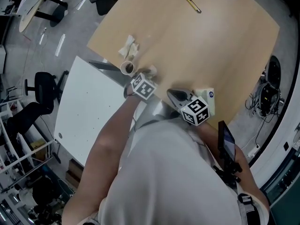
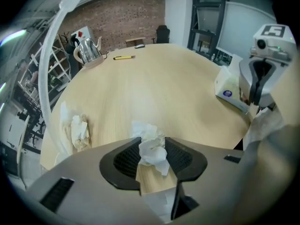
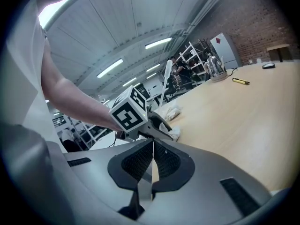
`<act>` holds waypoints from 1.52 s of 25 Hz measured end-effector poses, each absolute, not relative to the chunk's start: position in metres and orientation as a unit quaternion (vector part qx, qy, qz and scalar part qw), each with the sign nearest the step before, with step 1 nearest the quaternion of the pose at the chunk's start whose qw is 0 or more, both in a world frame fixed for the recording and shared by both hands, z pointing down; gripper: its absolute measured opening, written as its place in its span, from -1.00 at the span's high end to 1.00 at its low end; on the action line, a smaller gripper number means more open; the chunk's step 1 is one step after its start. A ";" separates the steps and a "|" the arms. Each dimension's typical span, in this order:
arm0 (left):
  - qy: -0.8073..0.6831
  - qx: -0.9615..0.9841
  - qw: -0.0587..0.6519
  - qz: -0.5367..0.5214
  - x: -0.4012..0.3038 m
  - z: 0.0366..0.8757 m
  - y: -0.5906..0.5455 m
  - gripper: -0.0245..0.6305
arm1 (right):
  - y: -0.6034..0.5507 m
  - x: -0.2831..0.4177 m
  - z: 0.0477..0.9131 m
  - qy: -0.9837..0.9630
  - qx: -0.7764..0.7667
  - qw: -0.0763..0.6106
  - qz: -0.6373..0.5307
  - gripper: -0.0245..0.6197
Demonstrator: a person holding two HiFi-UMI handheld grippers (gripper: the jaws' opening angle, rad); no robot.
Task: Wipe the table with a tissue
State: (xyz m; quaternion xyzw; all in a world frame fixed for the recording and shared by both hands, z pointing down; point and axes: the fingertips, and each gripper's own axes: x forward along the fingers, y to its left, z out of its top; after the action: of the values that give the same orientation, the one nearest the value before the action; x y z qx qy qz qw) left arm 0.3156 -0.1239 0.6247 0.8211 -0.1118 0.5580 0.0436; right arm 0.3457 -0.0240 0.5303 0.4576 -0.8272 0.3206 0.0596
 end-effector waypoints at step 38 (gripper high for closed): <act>-0.389 0.853 0.280 0.208 0.063 0.525 0.064 0.44 | 0.024 0.169 0.521 -0.899 0.299 0.169 0.271 0.86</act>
State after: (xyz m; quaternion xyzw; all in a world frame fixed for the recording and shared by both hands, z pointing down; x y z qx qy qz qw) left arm 0.0635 0.0642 0.5254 0.8526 -0.3890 0.2081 0.2801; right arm 0.1690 0.0245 0.5209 0.2988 -0.8991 0.2715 0.1694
